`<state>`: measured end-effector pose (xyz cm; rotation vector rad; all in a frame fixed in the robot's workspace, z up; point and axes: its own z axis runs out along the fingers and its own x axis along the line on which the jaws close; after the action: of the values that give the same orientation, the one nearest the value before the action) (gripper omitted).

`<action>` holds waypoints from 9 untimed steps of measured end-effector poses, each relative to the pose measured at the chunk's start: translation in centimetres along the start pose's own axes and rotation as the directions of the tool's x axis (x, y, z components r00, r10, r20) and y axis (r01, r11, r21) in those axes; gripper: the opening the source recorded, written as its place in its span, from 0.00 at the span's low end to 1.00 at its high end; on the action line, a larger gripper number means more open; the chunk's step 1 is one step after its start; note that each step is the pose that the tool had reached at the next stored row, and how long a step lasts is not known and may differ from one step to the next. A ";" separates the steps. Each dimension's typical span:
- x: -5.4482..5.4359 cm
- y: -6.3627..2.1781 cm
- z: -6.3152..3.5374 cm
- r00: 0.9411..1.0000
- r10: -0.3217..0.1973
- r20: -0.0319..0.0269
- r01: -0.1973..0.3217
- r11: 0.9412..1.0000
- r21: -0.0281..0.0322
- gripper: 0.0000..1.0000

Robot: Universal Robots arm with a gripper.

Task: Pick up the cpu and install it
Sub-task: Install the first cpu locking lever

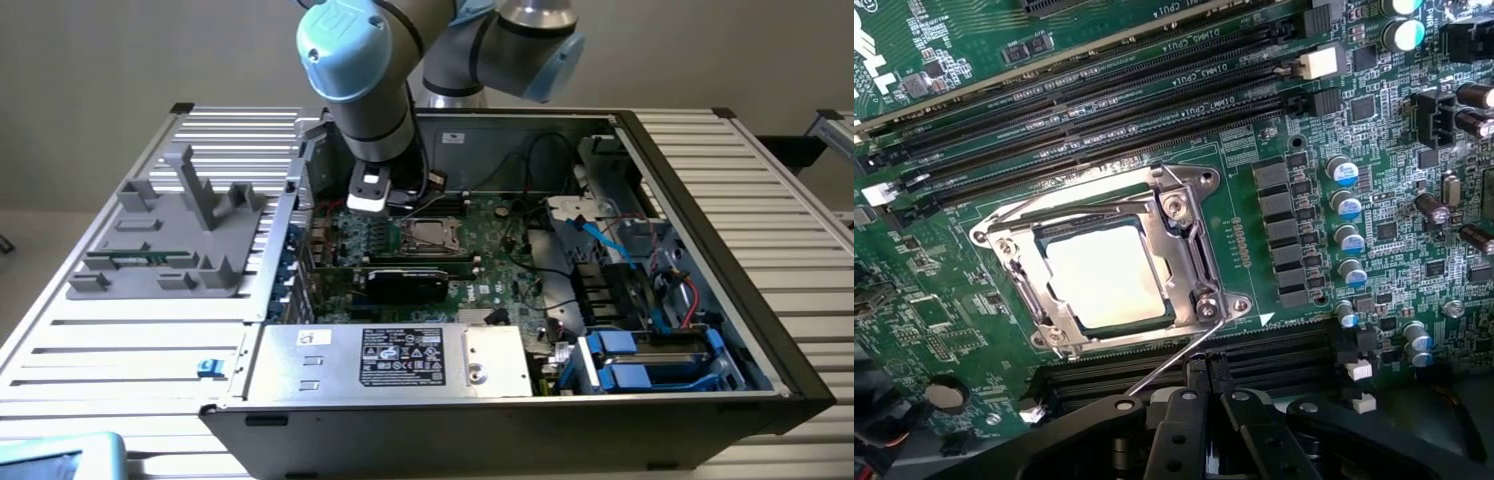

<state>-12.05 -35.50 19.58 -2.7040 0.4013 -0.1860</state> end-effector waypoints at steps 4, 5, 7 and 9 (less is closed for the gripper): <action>0.0 0.02 0.02 1.000 0.004 -0.002 -0.004 1.000 0.000 0.11; 0.0 0.02 0.02 1.000 0.004 -0.002 -0.004 1.000 0.000 0.11; 0.0 0.02 0.02 1.000 0.004 -0.002 -0.004 1.000 0.000 0.11; 0.0 0.02 0.02 1.000 0.005 -0.001 -0.005 1.000 0.000 0.11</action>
<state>-12.06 -35.51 19.55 -2.7032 0.4081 -0.1860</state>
